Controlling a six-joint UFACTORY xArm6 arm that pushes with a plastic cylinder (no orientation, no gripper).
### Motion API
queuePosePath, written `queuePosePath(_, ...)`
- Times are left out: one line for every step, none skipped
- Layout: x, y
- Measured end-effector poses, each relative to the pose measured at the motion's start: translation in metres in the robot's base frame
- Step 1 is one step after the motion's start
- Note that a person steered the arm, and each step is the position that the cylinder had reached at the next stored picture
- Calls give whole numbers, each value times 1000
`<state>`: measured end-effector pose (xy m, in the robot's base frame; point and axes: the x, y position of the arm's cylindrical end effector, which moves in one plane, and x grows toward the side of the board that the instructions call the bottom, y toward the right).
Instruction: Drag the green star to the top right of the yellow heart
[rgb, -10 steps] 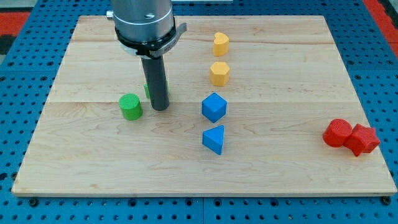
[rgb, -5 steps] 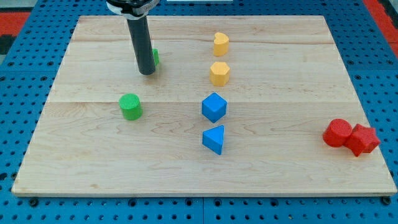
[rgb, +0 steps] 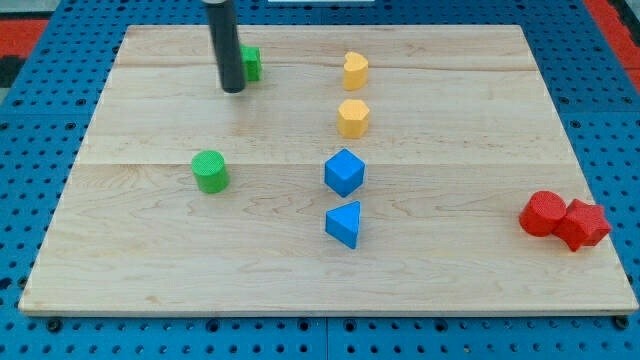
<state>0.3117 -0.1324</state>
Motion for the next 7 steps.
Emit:
queuePosePath(-37,10)
queuePosePath(-45,79)
queuePosePath(-56,76)
queuePosePath(-81,81)
queuePosePath(-88,138)
queuePosePath(-89,182)
queuePosePath(-101,154)
